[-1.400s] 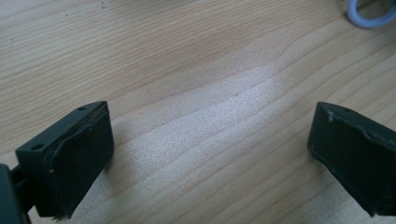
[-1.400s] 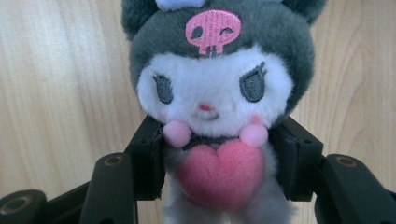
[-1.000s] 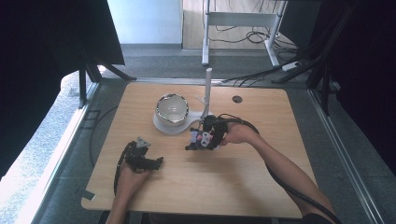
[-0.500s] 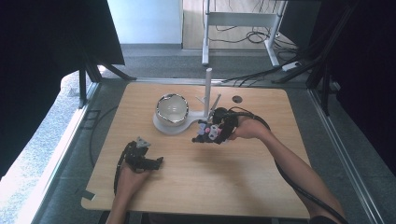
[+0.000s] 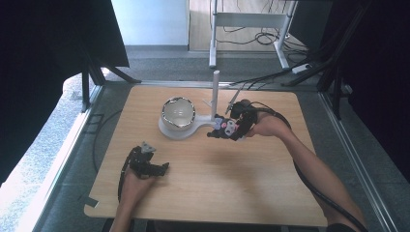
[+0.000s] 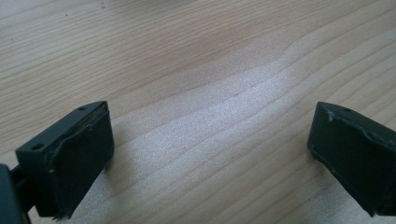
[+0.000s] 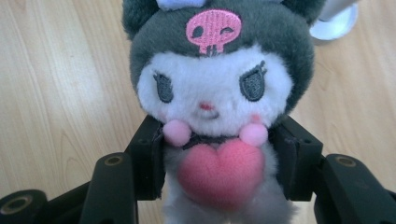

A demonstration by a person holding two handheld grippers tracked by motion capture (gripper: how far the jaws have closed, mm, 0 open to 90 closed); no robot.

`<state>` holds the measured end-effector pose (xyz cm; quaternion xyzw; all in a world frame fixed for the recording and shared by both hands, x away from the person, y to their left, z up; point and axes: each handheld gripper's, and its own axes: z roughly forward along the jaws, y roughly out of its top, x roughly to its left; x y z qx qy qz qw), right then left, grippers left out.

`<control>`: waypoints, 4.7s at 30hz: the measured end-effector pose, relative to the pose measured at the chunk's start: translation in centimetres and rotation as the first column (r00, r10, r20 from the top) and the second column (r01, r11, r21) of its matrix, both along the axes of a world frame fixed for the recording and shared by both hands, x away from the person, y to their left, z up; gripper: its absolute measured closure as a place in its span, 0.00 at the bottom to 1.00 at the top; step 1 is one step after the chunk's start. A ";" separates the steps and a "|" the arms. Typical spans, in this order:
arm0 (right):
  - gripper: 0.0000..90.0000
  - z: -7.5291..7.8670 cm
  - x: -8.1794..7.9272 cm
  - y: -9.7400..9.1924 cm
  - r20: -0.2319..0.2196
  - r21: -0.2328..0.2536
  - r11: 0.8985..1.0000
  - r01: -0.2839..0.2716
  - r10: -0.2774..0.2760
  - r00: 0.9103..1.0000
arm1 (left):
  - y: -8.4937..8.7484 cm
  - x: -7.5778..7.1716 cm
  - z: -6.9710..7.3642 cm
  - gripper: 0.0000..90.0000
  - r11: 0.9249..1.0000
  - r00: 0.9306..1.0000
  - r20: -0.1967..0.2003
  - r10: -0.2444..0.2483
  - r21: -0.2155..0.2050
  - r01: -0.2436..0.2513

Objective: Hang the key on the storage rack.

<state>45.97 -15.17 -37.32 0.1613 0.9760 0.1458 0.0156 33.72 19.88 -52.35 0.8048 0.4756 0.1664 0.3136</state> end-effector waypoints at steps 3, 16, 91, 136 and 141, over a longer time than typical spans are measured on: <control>0.49 0.7 0.4 -0.7 0.016 0.000 1.000 0.011 -0.011 1.000 | 0.0 0.0 0.0 0.00 1.000 1.000 0.000 0.000 0.000 0.000; 0.49 3.4 2.2 -3.1 0.072 0.000 0.996 0.091 -0.091 0.993 | 0.0 0.0 0.0 0.00 1.000 1.000 -0.001 -0.001 0.000 0.001; 0.48 4.1 5.5 0.1 0.058 0.018 0.990 0.138 -0.139 0.989 | 0.0 0.0 0.0 0.00 1.000 1.000 -0.004 -0.002 0.001 0.002; 0.00 3.0 1.1 -2.0 0.192 0.050 0.994 0.099 -0.107 0.976 | 0.0 0.0 0.0 0.00 1.000 1.000 -0.001 0.000 -0.001 0.000; 0.00 2.8 0.5 -2.8 0.189 0.054 0.993 0.102 -0.111 0.976 | 0.0 0.0 0.0 0.00 1.000 1.000 -0.001 0.000 -0.001 0.000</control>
